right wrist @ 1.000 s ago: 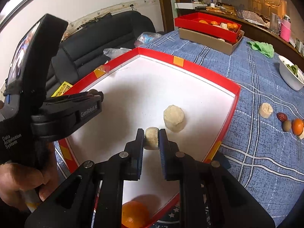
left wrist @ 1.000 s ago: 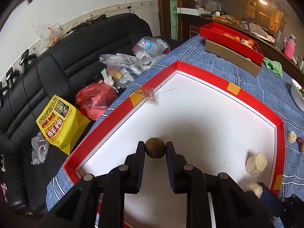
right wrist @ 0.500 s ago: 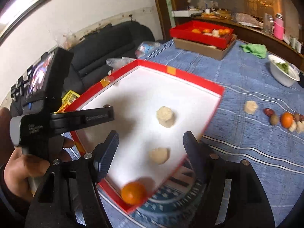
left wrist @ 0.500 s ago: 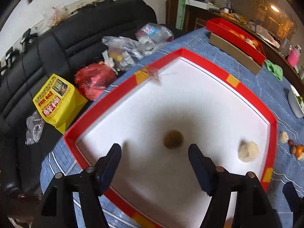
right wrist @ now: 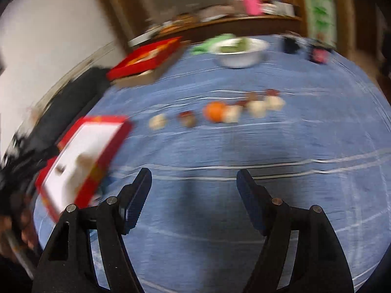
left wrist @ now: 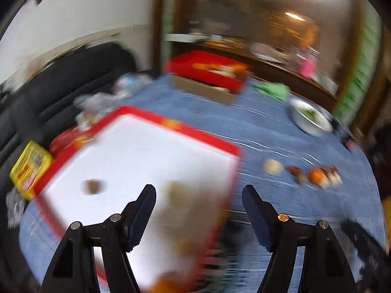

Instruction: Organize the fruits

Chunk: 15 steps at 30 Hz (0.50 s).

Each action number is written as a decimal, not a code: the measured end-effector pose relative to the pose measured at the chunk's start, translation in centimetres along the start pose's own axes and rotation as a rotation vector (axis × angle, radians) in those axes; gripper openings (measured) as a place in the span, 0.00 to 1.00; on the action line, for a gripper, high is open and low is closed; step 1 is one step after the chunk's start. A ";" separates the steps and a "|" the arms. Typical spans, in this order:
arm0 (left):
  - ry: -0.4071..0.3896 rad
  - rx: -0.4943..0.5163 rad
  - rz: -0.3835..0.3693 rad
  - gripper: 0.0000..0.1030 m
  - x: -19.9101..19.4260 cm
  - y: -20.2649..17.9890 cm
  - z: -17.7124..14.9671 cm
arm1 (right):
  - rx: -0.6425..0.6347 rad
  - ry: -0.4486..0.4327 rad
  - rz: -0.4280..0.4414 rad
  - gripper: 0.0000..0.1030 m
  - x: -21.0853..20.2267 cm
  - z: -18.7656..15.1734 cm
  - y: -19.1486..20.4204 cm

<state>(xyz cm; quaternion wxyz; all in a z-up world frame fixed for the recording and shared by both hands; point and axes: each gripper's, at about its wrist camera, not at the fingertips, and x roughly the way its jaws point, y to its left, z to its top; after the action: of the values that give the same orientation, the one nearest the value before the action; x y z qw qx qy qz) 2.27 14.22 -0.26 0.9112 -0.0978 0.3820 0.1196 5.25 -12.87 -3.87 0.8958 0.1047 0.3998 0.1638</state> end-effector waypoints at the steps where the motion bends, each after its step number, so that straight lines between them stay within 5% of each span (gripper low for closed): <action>1: 0.007 0.041 -0.009 0.69 0.4 -1.6 -0.1 | 0.018 -0.007 -0.015 0.70 -0.1 0.3 -0.9; 9: 0.067 0.151 -0.057 0.69 4.2 -7.5 -1.0 | 0.021 -0.012 -0.061 0.69 2.5 3.2 -2.3; 15: 0.077 0.167 -0.060 0.69 6.0 -8.3 -0.6 | -0.004 0.031 -0.108 0.47 6.5 5.5 -2.1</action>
<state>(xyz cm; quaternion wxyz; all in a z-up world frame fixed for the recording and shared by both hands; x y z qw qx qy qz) 8.37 7.04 -4.32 0.9040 -0.0373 0.4223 0.0559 13.93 -12.69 -5.37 0.8973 0.0786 0.4181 0.1177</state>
